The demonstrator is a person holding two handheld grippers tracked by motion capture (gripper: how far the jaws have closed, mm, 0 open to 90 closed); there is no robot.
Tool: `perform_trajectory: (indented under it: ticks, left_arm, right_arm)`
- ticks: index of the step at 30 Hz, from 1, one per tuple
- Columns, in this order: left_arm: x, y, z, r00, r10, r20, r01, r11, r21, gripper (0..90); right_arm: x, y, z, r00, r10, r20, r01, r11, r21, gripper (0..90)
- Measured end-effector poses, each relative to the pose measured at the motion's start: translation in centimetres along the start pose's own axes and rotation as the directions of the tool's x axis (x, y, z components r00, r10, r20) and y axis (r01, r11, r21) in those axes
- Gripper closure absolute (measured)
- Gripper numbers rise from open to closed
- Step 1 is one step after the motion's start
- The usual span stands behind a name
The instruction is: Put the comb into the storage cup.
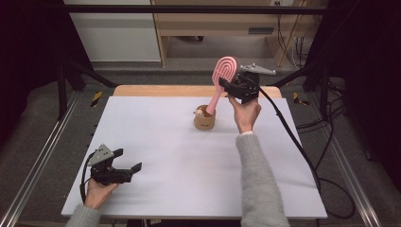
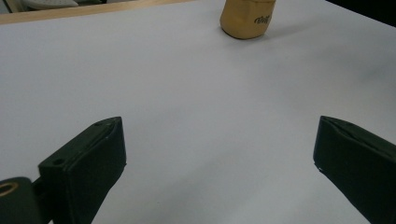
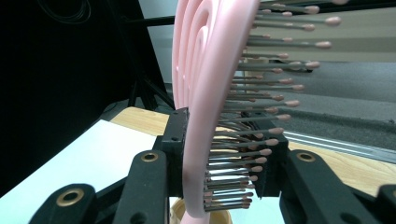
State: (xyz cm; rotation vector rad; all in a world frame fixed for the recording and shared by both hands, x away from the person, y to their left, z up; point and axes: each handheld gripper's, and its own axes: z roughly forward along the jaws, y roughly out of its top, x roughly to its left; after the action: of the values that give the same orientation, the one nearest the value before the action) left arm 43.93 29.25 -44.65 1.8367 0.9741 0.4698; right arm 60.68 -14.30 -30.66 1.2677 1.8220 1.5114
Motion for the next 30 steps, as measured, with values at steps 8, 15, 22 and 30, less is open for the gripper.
perform_trajectory:
  ticks: [8, 15, 22, 30]
  left_arm:
    - [0.1, 0.0, 0.0, 1.0, 0.0, 0.001, 0.0, 1.0, 0.002, 2.4]
    - [0.1, 0.0, 0.0, 1.0, 0.002, 0.001, -0.002, 1.0, 0.003, 2.4]
    - [0.1, 0.0, 0.0, 1.0, 0.003, 0.002, -0.003, 1.0, 0.002, 2.4]
    - [0.1, 0.0, 0.0, 1.0, 0.002, 0.003, -0.002, 1.0, 0.003, 2.4]
  right_arm:
    - [-0.1, -0.2, 0.8, 1.0, 0.002, 0.009, -0.002, 1.0, 0.006, 64.2]
    - [-0.1, -0.4, 1.3, 0.9999, 0.002, 0.012, -0.002, 1.0, 0.01, 64.2]
    - [-0.2, -0.6, 1.9, 0.9997, 0.007, 0.025, -0.008, 1.0, 0.018, 64.2]
    - [-0.4, -1.0, 2.5, 0.9993, 0.017, 0.032, -0.018, 0.999, 0.034, 64.2]
